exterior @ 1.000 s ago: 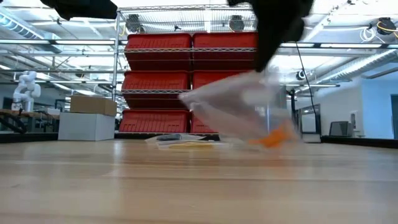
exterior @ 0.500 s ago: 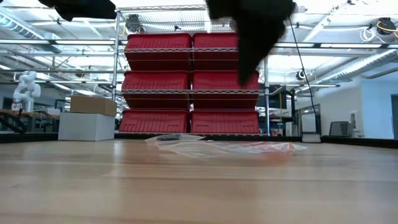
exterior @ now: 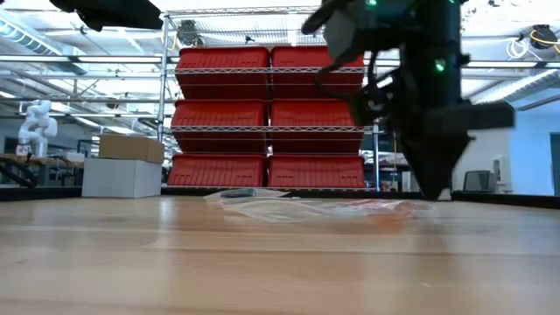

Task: Sort rubber bands
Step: Close the transparent zip bag

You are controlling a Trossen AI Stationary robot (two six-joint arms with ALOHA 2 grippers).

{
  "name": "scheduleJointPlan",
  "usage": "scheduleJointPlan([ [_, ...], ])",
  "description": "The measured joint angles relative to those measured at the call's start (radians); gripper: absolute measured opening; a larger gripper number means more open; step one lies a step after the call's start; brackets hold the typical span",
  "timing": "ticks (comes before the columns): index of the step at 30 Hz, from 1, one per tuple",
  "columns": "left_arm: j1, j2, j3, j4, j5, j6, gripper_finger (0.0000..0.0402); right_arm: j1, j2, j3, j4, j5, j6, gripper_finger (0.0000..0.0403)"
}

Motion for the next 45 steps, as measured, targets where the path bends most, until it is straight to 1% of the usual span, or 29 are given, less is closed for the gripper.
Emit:
scheduleJointPlan([
  [5,0.0,0.0,0.0,0.0,0.0,0.0,0.0162,0.024,-0.002,-0.065,0.139,-0.048,0.047,0.0001],
  [9,0.0,0.0,0.0,0.001,0.0,0.001,0.0162,0.04,-0.005,-0.072,0.236,-0.082,0.113,0.0],
  [10,0.0,0.0,0.0,0.002,-0.001,0.001,0.0162,0.044,-0.004,-0.064,0.291,-0.1,0.139,0.0],
  [12,0.0,0.0,0.0,0.001,-0.004,0.002,0.0162,0.061,0.007,-0.031,0.485,-0.146,0.172,0.0],
  [13,0.001,0.0,0.0,0.0,-0.005,0.002,0.0162,0.07,0.003,-0.022,0.55,-0.153,0.176,0.0],
  [14,0.001,0.0,0.0,0.002,-0.007,0.002,0.0162,0.077,-0.002,-0.015,0.606,-0.167,0.176,0.0],
  [16,0.002,0.0,0.0,0.0,-0.006,0.002,0.0162,0.087,0.003,0.015,0.777,-0.181,0.154,0.0],
  [17,0.002,0.0,0.0,0.0,-0.007,0.002,0.0162,0.088,0.003,0.027,0.82,-0.175,0.136,0.0],
  [19,0.002,0.0,0.0,0.002,-0.007,0.002,0.0162,0.085,-0.001,0.06,0.83,-0.156,0.115,0.0],
  [21,0.002,0.0,0.0,0.003,-0.007,0.002,0.0162,0.073,0.0,0.09,0.792,-0.121,0.101,0.0],
  [24,0.002,0.0,0.0,0.003,-0.007,0.001,0.0162,0.037,0.001,0.095,0.746,-0.095,0.105,0.0],
  [26,0.002,0.0,0.0,0.002,-0.007,0.001,0.0162,0.008,0.01,0.09,0.749,-0.088,0.1,0.0006],
  [30,0.002,0.0,0.0,0.001,-0.008,0.0,0.0162,-0.035,0.06,0.089,0.828,-0.096,0.082,0.004],
  [34,0.002,0.0,0.0,0.002,-0.007,-0.001,0.0162,-0.061,0.158,0.089,0.977,-0.128,0.027,0.0093],
  [37,0.002,0.0,0.0,0.002,-0.007,-0.001,0.0162,-0.086,0.225,0.114,1.058,-0.1,0.014,0.0135],
  [41,0.002,0.0,0.0,0.001,-0.006,-0.002,0.0162,-0.12,0.284,0.176,1.07,-0.025,-0.024,0.0183],
  [45,0.002,0.0,0.0,0.001,-0.006,-0.002,0.0162,-0.145,0.328,0.231,1.071,-0.025,-0.064,0.0208],
])
